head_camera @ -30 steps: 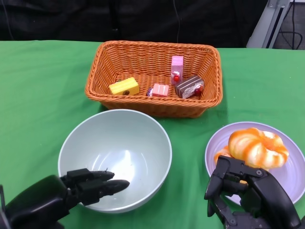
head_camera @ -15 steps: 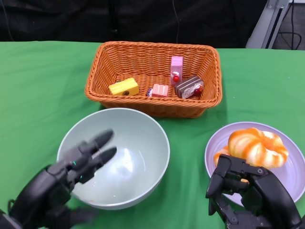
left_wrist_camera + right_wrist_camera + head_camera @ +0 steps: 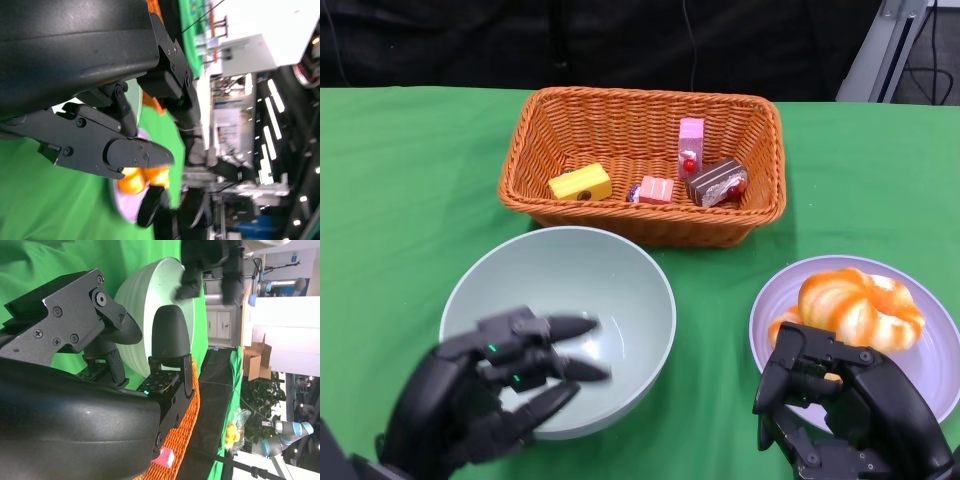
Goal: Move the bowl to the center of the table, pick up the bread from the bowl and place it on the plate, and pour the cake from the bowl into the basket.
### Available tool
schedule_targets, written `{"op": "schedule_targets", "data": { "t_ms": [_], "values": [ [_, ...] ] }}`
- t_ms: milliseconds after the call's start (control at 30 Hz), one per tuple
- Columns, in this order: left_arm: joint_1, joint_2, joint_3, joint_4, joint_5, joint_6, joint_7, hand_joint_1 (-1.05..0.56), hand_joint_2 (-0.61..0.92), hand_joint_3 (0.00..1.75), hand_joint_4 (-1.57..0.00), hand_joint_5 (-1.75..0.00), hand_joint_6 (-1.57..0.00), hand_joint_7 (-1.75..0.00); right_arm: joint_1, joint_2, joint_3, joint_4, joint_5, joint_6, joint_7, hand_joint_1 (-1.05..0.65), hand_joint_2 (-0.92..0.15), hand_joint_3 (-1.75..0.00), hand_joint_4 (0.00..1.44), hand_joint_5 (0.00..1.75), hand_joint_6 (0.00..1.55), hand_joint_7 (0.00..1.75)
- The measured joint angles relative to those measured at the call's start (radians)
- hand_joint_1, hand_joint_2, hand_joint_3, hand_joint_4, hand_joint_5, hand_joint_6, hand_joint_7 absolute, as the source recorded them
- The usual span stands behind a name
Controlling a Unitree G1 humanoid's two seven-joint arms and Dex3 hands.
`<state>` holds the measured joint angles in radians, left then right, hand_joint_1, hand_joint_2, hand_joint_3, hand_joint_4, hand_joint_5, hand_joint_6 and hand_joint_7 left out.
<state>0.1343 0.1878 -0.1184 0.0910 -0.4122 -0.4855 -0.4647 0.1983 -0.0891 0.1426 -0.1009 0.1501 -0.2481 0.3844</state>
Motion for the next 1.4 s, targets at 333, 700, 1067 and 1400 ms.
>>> {"op": "schedule_targets", "data": {
  "t_ms": [333, 700, 1067, 1400],
  "values": [
    [-0.02, -0.032, 0.02, 0.169, 0.118, -0.163, -0.095, 0.0, 0.63, 0.95, -0.79, -1.55, -0.71, -1.23, 0.014, -0.008, 0.018, 0.001, -0.001, 0.011, 0.039, 0.01, -0.55, -1.2, 0.71, 1.68, 0.71, 1.45],
    [-0.003, -0.038, 0.023, 0.183, 0.131, -0.248, -0.139, -0.07, 0.57, 1.02, -0.8, -1.62, -0.71, -1.31, 0.061, -0.036, 0.036, -0.047, -0.031, 0.027, 0.041, 0.03, -0.56, -1.19, 0.72, 1.65, 0.71, 1.47],
    [-0.02, -0.038, 0.036, 0.125, 0.066, -0.204, -0.164, -0.1, 0.6, 1.01, -0.75, -1.64, -0.67, -1.34, 0.041, -0.036, 0.034, -0.055, -0.037, 0.055, 0.034, 0.0, -0.6, -1.15, 0.71, 1.68, 0.71, 1.46],
    [-0.031, -0.025, 0.044, 0.036, 0.076, -0.113, -0.165, -0.08, 0.56, 1.01, -0.78, -1.58, -0.69, -1.29, 0.012, -0.035, 0.036, -0.096, -0.035, 0.121, 0.026, -0.06, -0.54, -1.18, 0.73, 1.64, 0.72, 1.44]
  ]
}}
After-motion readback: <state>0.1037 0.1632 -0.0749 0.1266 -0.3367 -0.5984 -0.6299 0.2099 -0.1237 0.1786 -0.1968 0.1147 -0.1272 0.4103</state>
